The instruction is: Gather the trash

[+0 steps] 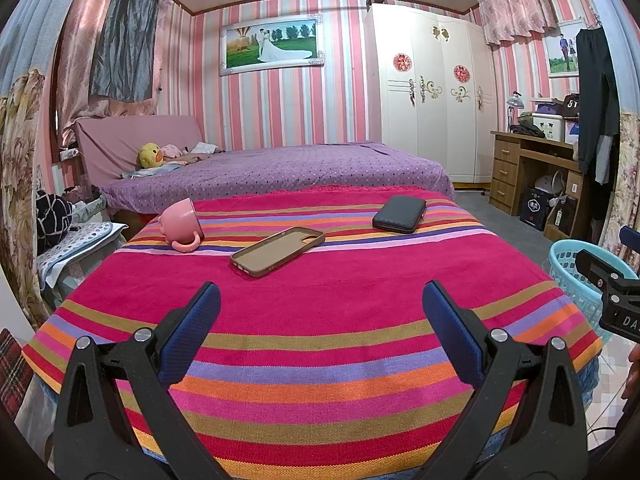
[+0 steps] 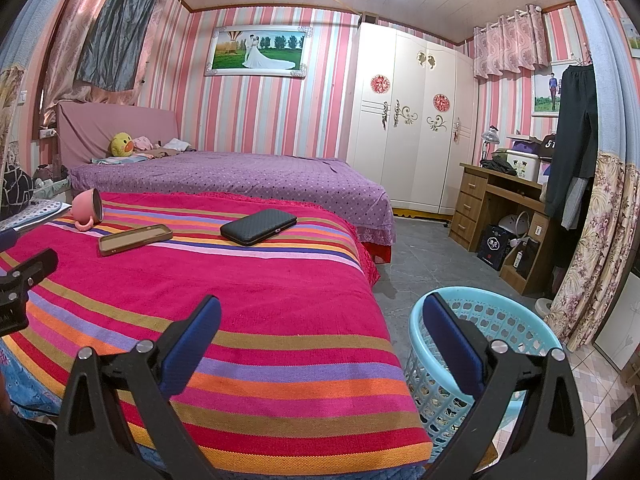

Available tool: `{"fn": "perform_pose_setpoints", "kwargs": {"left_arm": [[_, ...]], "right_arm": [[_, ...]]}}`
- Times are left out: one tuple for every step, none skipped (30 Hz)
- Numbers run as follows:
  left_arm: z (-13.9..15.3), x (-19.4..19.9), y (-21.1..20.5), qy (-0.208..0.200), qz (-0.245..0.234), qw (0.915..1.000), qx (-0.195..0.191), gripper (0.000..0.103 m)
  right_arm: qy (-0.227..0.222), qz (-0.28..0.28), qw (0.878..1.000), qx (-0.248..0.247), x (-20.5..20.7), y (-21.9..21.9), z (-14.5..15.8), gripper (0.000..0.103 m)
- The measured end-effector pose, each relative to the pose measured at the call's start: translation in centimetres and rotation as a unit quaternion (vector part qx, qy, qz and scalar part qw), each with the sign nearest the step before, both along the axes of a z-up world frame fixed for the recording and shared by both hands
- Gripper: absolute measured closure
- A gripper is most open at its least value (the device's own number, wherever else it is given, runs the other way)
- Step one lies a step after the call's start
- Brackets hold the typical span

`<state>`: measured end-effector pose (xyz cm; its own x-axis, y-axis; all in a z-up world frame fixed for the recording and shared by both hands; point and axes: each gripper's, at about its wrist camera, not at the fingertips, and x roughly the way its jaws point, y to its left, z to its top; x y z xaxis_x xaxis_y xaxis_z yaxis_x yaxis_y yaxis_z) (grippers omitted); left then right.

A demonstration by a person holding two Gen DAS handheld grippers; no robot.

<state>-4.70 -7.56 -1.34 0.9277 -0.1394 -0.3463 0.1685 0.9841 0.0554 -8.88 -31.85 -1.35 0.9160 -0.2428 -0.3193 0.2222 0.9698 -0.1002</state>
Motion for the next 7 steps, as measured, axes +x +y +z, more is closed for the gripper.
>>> {"fn": "perform_pose_setpoints", "kwargs": {"left_arm": [[0.0, -0.03, -0.03, 0.0, 0.0, 1.0, 0.001, 0.005], [0.07, -0.04, -0.05, 0.001, 0.0, 1.0, 0.002, 0.005], [0.12, -0.04, -0.04, 0.002, -0.001, 1.0, 0.002, 0.005], [0.13, -0.01, -0.03, 0.004, -0.003, 1.0, 0.002, 0.005], [0.16, -0.05, -0.04, 0.003, -0.003, 1.0, 0.002, 0.005], [0.3, -0.17, -0.13, 0.002, -0.002, 1.0, 0.003, 0.005], [0.37, -0.22, -0.18, 0.001, -0.002, 1.0, 0.003, 0.005]], "right_arm": [[0.0, 0.0, 1.0, 0.0, -0.03, -0.03, 0.01, 0.005], [0.0, 0.0, 1.0, 0.0, -0.01, -0.01, 0.0, 0.005], [0.0, 0.0, 1.0, 0.0, -0.03, -0.02, 0.0, 0.005], [0.0, 0.0, 1.0, 0.0, -0.03, -0.02, 0.0, 0.005], [0.0, 0.0, 1.0, 0.0, -0.03, -0.03, 0.0, 0.005], [0.0, 0.0, 1.0, 0.0, -0.03, -0.02, 0.0, 0.005], [0.0, 0.0, 1.0, 0.0, -0.03, -0.01, 0.0, 0.005]]}}
